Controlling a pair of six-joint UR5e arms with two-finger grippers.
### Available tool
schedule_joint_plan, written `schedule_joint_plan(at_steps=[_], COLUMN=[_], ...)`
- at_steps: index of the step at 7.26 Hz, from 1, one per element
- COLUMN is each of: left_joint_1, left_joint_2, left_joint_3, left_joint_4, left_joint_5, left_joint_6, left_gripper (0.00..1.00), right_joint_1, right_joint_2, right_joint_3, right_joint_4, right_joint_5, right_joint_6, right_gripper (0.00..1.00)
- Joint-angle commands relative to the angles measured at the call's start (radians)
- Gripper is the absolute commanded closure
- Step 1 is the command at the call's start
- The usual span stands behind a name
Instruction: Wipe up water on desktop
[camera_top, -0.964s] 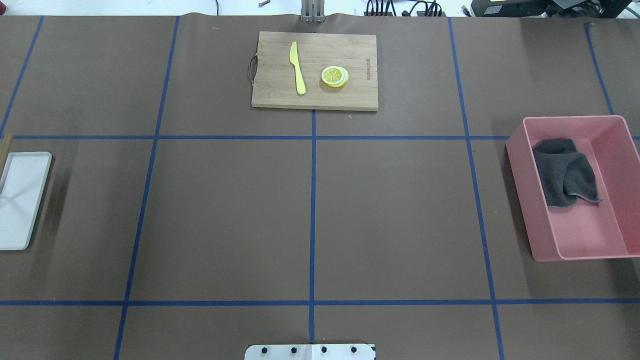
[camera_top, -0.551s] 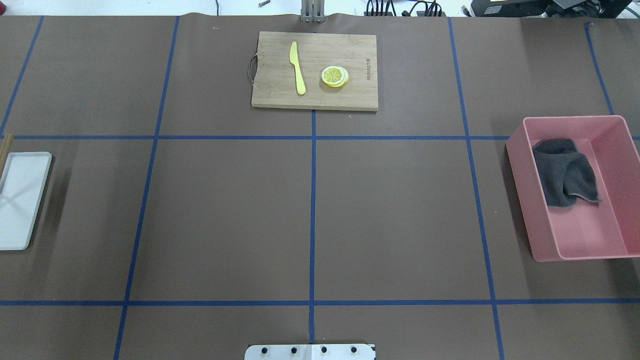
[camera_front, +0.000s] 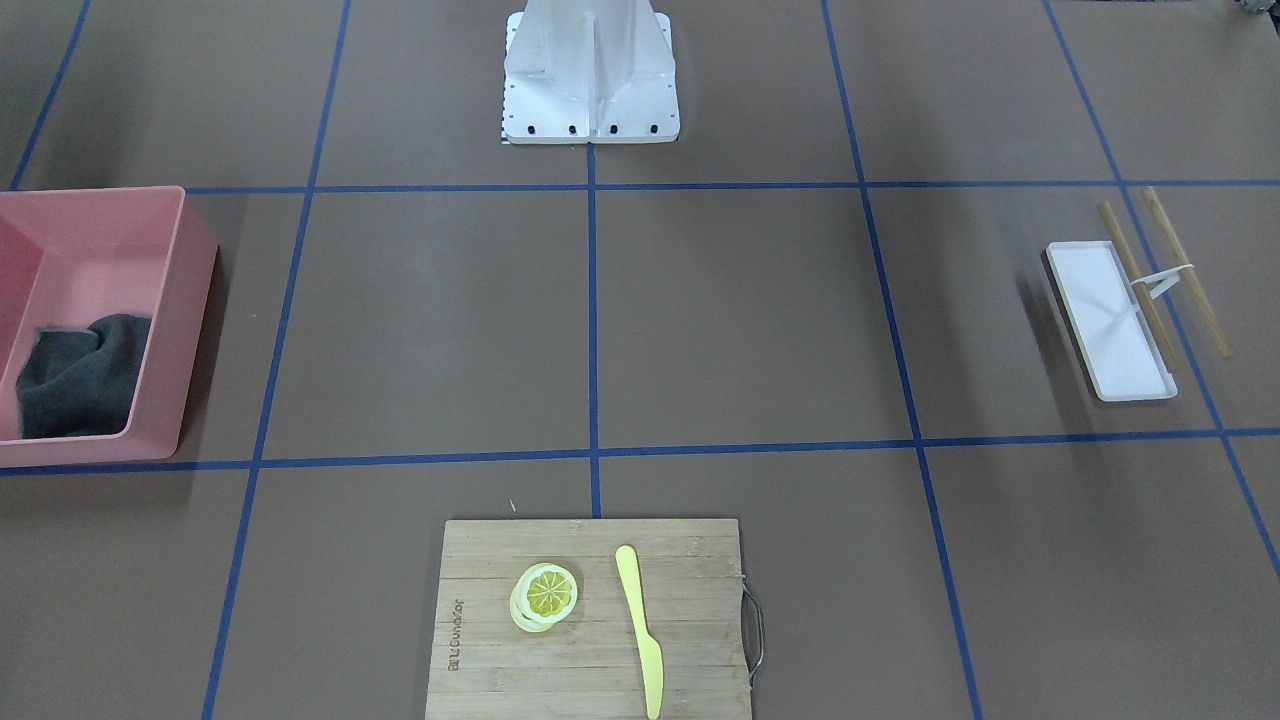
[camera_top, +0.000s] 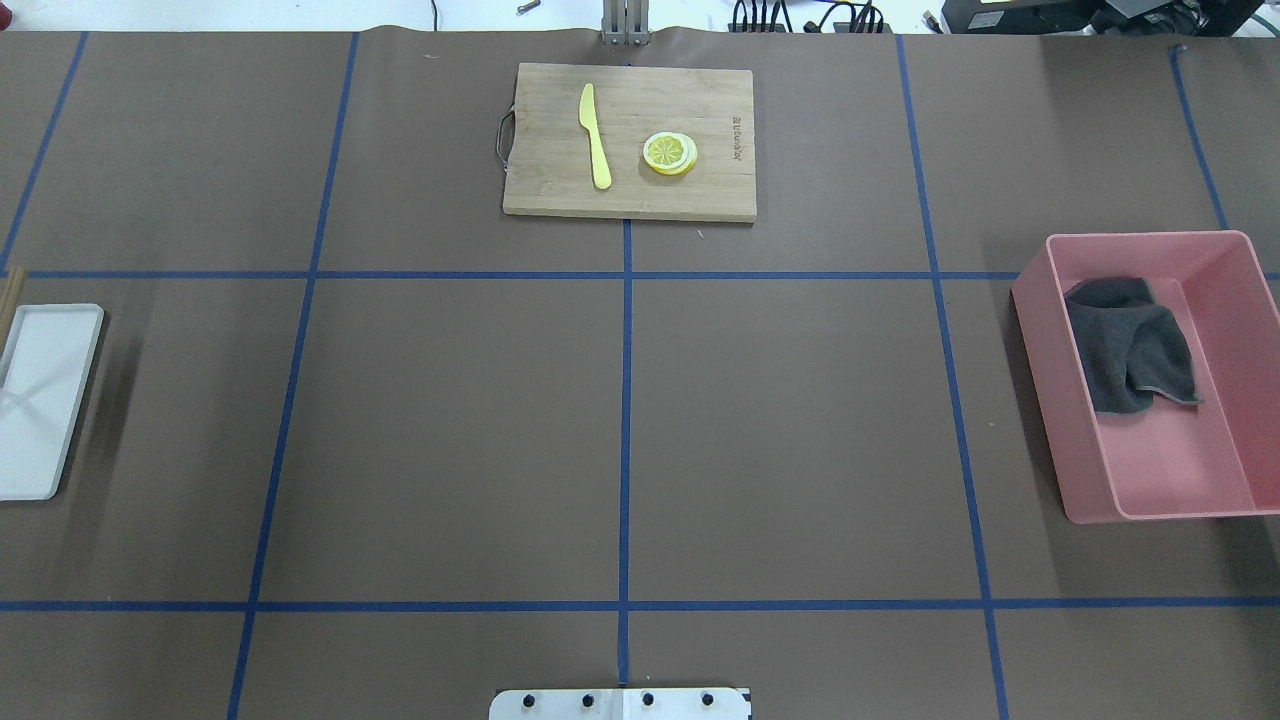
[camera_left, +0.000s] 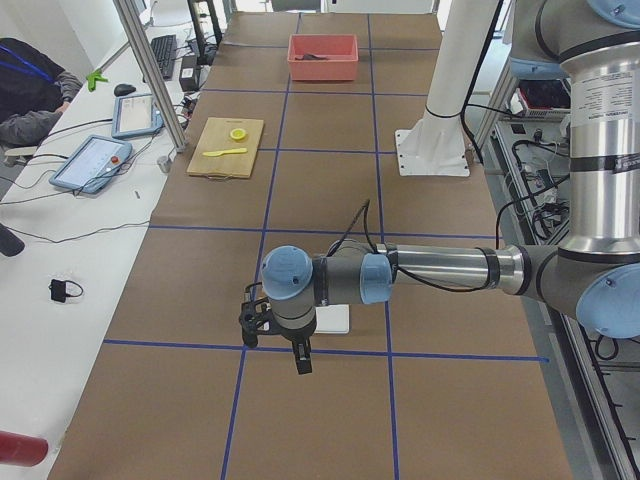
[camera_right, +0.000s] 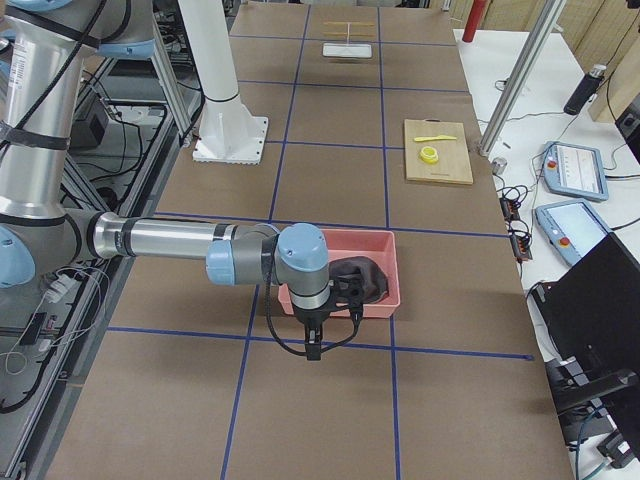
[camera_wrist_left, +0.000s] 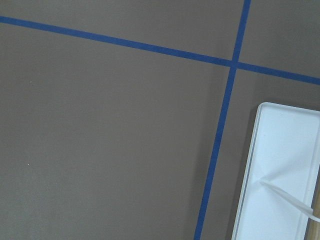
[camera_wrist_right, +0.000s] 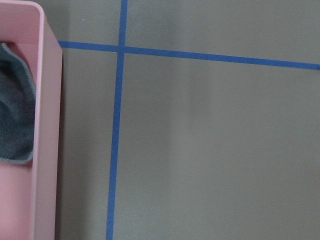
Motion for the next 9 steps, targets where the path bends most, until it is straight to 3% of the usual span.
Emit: schedule_joint_plan(at_steps=[1,9], left_joint_1=[0.001,0.001], left_joint_2=[-0.001,-0.001], left_joint_3=[0.003,0.011], left_joint_4=[0.000,-0.002], left_joint_5=[-0.001,-0.001], left_joint_6=[-0.001,-0.007], left_gripper=[0.01,0.01], right_joint_1=[-0.001,-0.001], right_joint_2=[0.000,0.005], right_joint_3=[0.002,0.022], right_joint_4=[0.000,0.000], right_joint_5=[0.001,0.001], right_joint_6=[0.000,0.000], right_gripper=[0.00,0.00])
